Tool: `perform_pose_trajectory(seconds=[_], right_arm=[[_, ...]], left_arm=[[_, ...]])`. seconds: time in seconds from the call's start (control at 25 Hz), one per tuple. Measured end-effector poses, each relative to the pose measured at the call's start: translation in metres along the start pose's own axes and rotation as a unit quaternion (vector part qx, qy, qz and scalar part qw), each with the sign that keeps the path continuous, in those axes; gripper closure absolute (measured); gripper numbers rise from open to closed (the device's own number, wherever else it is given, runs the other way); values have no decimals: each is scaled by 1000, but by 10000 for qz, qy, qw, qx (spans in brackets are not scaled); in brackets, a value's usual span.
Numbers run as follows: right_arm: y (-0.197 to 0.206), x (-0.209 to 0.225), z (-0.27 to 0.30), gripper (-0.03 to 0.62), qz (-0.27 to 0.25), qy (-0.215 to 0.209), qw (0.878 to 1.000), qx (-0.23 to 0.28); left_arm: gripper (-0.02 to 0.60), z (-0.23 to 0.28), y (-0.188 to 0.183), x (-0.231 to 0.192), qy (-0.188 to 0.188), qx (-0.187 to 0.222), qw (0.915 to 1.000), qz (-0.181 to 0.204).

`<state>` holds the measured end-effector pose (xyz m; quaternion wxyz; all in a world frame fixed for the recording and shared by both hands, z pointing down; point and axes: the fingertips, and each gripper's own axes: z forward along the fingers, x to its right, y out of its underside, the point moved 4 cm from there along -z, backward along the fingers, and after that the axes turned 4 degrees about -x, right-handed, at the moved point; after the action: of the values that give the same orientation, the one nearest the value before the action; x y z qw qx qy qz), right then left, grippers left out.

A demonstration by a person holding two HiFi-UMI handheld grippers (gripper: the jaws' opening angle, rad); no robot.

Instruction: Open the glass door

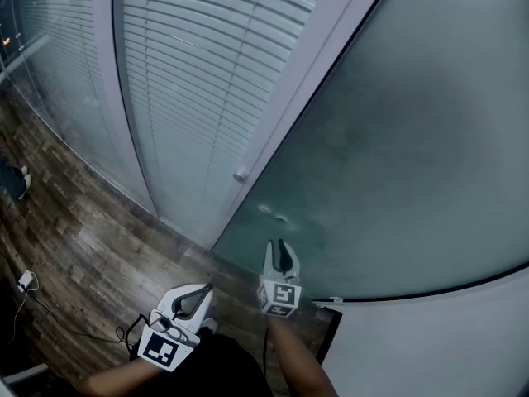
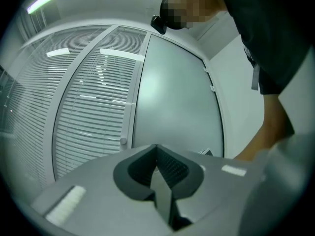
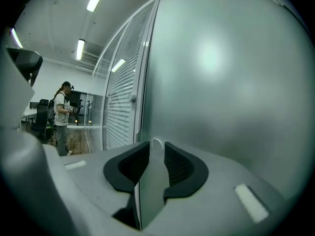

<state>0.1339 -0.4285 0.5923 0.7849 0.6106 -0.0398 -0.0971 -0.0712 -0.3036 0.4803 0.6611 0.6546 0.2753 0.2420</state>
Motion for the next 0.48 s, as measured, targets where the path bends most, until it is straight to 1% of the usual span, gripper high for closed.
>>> perform_pose_trajectory(seconds=[0.16,0.24,0.36,0.48], right_arm=[[0,4,23,508,-75,-36,9999,-77],[3,7,35,505,-12,-55,9998,-207],[10,9,53,473,106,-79,9990,-425],[12,11,66,471,105,-47,9987,-489]], left_arm=[[581,-4,1,-6,-186,-71,9998,29],[581,-6,2,-11,-303,-94,9995,54],[581,-7,3,-16,-437,-126,9990,50],[581,-7,4,-20,-523,-158,9985,23]])
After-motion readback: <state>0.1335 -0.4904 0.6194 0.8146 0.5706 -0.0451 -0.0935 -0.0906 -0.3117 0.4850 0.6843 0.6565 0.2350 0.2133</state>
